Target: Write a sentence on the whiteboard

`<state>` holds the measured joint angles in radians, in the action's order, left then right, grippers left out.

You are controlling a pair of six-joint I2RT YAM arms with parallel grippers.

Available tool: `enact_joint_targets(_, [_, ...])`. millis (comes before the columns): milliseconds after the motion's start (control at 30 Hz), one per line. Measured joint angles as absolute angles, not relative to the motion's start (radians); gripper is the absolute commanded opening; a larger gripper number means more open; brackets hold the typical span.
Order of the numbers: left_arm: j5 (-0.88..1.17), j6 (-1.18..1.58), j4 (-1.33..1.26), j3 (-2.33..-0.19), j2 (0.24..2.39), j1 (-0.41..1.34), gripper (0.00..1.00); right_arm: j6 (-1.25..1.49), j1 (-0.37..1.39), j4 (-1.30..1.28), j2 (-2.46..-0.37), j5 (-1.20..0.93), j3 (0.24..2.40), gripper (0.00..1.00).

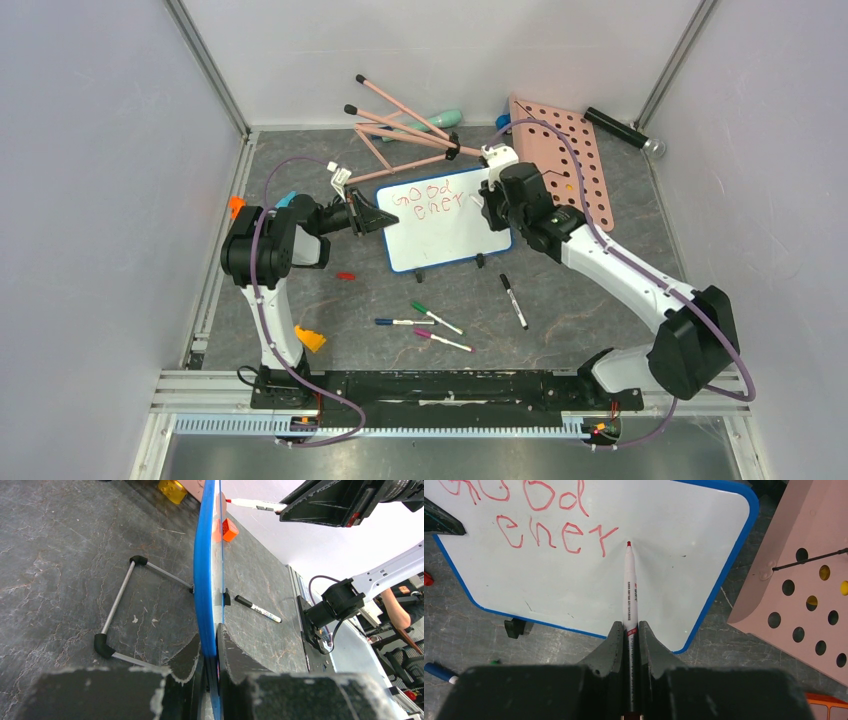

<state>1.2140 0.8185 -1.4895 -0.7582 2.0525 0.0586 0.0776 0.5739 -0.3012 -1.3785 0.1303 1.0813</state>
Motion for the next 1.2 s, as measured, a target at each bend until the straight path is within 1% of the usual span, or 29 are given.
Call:
enact_joint_targets(400, [1.214,0.818,-1.489,-0.758,2.053,0.059,0.02,0.078,0.574,-0.308,-1.428,0.139,1.143,0.00])
enact_joint_targets(900, [1.214,0.818,-1.489,-0.759,2.053,0.059,0.02,0.073,0.574,-0.332,-1.447,0.105,1.156,0.00])
enact_joint_targets(1200, [1.214,0.818,-1.489,-0.759,2.053,0.059,0.02,0.065,0.574,-0.364,-1.446,0.124,1.156,0.00])
